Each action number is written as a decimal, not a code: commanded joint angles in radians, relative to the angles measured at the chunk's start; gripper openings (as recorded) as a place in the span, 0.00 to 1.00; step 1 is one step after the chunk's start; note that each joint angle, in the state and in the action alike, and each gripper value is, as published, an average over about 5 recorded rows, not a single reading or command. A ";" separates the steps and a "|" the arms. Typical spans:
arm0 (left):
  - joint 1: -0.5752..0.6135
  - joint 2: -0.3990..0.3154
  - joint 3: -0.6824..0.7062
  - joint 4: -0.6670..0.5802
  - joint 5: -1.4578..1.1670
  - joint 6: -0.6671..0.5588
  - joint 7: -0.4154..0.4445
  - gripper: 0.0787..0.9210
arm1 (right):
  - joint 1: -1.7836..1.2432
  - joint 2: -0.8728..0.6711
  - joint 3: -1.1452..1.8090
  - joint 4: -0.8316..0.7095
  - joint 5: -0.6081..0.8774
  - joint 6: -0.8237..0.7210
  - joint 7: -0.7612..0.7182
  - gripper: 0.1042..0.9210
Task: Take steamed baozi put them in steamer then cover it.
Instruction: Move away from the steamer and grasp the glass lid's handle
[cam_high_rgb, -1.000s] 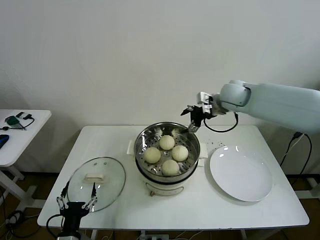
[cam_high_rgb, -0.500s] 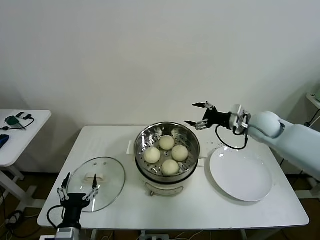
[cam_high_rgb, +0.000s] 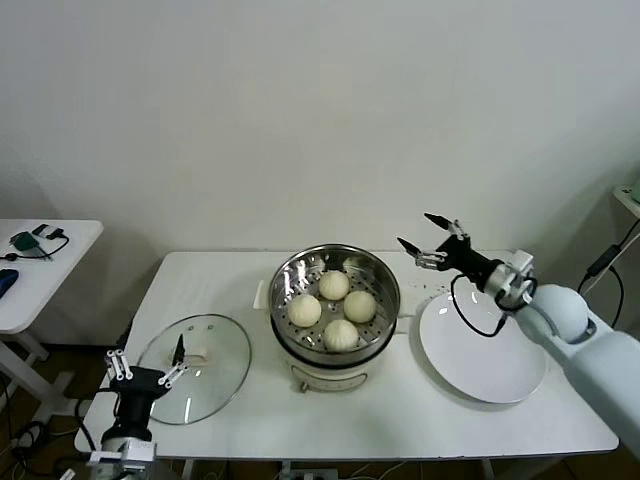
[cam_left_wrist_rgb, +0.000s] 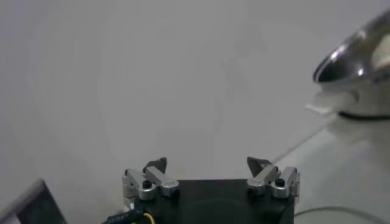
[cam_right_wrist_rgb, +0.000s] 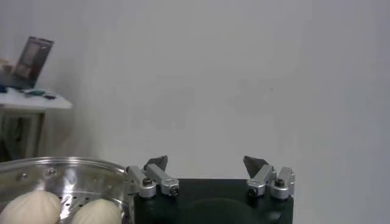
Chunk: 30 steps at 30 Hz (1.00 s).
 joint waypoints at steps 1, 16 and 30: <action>0.020 0.106 0.046 -0.024 1.007 0.138 0.039 0.88 | -0.498 0.191 0.527 0.108 -0.106 -0.037 0.026 0.88; -0.032 0.067 0.139 0.214 1.092 0.159 0.092 0.88 | -0.566 0.292 0.573 0.098 -0.192 -0.034 0.020 0.88; -0.186 0.046 0.125 0.426 1.065 0.120 0.019 0.88 | -0.543 0.298 0.565 0.044 -0.234 -0.025 0.022 0.88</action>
